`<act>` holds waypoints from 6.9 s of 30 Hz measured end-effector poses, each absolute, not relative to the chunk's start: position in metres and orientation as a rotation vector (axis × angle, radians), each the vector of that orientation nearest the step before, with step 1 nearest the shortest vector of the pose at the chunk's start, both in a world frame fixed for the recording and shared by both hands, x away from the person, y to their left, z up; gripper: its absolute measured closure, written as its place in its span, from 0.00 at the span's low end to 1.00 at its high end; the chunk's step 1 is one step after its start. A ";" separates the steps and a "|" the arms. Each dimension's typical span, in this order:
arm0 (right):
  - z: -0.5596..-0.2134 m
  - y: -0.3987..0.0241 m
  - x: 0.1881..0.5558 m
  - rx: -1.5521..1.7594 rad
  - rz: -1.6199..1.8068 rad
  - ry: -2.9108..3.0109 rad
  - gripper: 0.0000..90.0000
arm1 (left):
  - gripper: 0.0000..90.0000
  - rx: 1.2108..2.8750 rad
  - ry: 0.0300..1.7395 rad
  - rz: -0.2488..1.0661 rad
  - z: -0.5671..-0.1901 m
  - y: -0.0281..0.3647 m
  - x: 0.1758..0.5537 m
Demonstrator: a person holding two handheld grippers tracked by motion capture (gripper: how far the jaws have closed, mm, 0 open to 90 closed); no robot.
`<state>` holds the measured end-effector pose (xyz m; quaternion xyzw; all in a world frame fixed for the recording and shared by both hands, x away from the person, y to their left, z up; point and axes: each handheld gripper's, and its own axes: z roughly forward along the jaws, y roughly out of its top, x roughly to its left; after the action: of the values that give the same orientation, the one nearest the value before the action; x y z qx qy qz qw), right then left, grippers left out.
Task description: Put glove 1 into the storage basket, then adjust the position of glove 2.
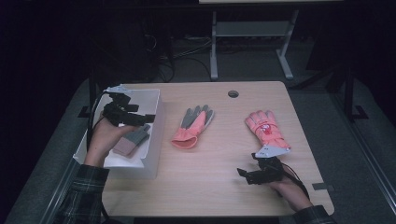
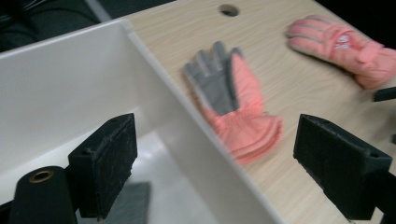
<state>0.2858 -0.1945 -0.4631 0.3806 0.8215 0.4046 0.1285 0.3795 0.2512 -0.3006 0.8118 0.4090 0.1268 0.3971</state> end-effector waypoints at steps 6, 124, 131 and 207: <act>-0.463 -0.194 0.286 1.111 1.178 2.391 0.16 | 0.15 2.059 0.938 0.275 -0.292 0.217 0.368; -0.461 -0.196 0.282 1.096 1.174 2.410 0.16 | 1.00 2.282 0.974 0.181 -0.434 0.076 0.429; -0.460 -0.199 0.280 1.100 1.177 2.402 0.16 | 1.00 2.305 0.912 0.150 -0.435 0.067 0.413; -0.424 -0.235 0.288 1.242 1.126 2.302 0.15 | 0.16 2.229 0.653 0.100 -0.444 0.124 0.293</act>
<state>0.2877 -0.2354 -0.4241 0.4314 0.7996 0.3913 0.1465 0.2929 0.1237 -0.4441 0.8798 0.2578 0.0397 0.3973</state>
